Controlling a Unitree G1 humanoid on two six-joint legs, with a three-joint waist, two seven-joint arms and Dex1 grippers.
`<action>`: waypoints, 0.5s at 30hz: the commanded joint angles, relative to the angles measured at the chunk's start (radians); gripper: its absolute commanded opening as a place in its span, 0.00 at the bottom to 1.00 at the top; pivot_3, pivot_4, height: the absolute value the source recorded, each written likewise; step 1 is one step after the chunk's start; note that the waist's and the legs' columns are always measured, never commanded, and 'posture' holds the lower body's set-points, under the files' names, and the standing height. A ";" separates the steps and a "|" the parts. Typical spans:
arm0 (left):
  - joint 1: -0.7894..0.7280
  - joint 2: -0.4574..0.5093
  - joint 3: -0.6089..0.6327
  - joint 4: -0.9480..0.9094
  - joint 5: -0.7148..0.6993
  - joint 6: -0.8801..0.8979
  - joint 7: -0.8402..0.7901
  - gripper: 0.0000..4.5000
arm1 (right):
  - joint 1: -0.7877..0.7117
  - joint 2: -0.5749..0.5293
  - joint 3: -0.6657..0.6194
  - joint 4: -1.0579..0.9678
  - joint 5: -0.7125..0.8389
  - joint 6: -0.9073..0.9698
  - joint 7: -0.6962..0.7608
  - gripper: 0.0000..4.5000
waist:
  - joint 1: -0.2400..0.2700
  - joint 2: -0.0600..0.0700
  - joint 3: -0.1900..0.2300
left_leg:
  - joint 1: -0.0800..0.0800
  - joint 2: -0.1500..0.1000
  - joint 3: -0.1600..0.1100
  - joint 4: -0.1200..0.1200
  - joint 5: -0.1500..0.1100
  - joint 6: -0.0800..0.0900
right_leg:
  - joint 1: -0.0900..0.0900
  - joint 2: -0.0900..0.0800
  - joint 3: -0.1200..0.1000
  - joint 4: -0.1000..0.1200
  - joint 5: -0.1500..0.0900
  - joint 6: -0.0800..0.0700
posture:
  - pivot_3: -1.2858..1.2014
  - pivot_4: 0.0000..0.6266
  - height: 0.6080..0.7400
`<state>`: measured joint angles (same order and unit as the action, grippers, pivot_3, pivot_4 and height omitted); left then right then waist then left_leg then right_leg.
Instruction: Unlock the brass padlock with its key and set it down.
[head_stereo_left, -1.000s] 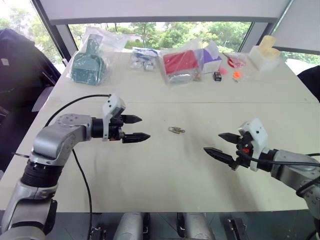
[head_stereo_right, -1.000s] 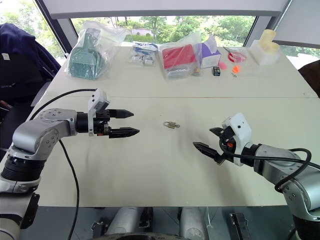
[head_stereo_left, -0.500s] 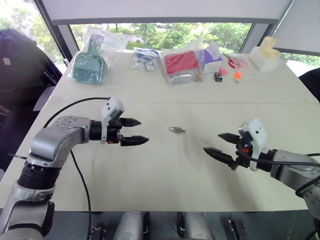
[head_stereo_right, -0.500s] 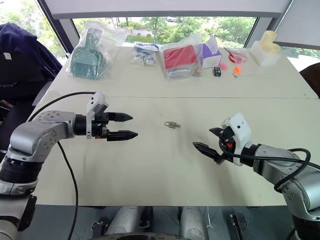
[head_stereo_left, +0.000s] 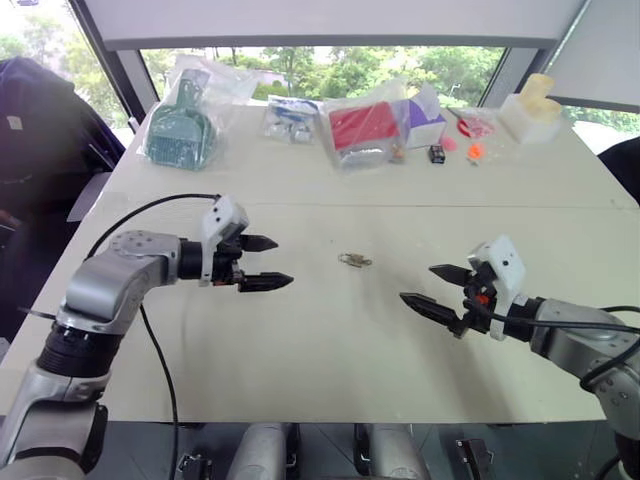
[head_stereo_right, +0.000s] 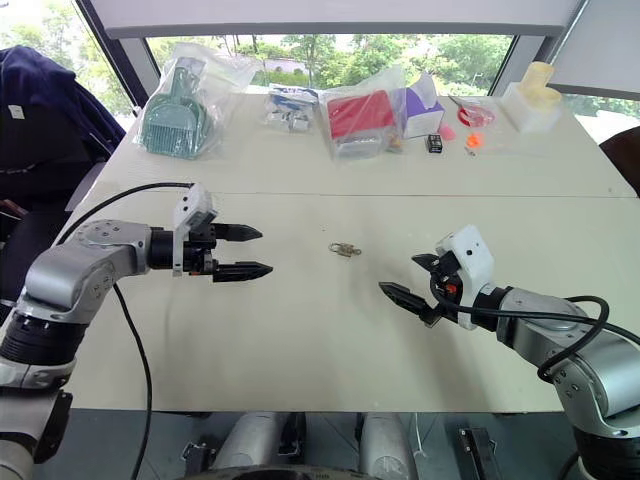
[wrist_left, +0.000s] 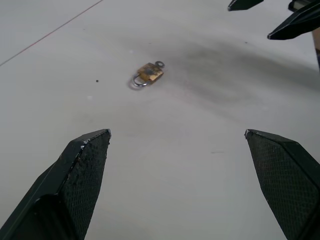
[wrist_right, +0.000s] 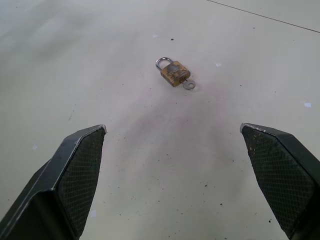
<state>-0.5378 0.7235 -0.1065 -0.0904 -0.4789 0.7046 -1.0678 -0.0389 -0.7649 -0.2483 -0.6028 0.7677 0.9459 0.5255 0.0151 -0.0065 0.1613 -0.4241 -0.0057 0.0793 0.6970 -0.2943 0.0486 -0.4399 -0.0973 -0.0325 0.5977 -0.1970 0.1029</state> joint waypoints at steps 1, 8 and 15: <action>-0.117 -0.031 -0.075 0.108 0.100 -0.161 -0.064 1.00 | -0.024 0.004 -0.017 -0.022 0.018 0.009 -0.016 0.99 | 0.004 0.000 0.000 | 0.000 0.000 0.000 0.001 0.000 0.000 | 0.000 0.000 0.000 0.000 0.000 0.000 | 0.52 0.24 1.00; -0.569 -0.278 -0.363 0.760 0.433 -0.656 -0.283 1.00 | -0.003 -0.027 0.003 -0.029 -0.033 0.004 -0.016 0.99 | 0.030 -0.001 0.000 | -0.001 -0.001 0.001 0.003 -0.001 0.003 | 0.002 0.000 -0.001 -0.003 0.000 0.000 | 0.52 0.24 1.00; -0.823 -0.545 -0.414 1.254 0.601 -0.858 -0.285 1.00 | 0.097 0.082 -0.024 -0.118 -0.039 -0.003 -0.127 0.99 | 0.025 -0.002 0.001 | -0.004 -0.001 0.003 0.003 -0.004 0.008 | -0.001 0.000 0.000 -0.003 0.002 0.004 | 0.52 0.24 1.00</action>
<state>-1.3306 0.1985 -0.5062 1.0987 0.0716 -0.1027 -1.3697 0.0367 -0.6994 -0.2437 -0.6581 0.7274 0.9577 0.4293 0.0396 -0.0087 0.1620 -0.4283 -0.0069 0.0824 0.7003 -0.2988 0.0570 -0.4415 -0.0970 -0.0324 0.5951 -0.1956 0.1073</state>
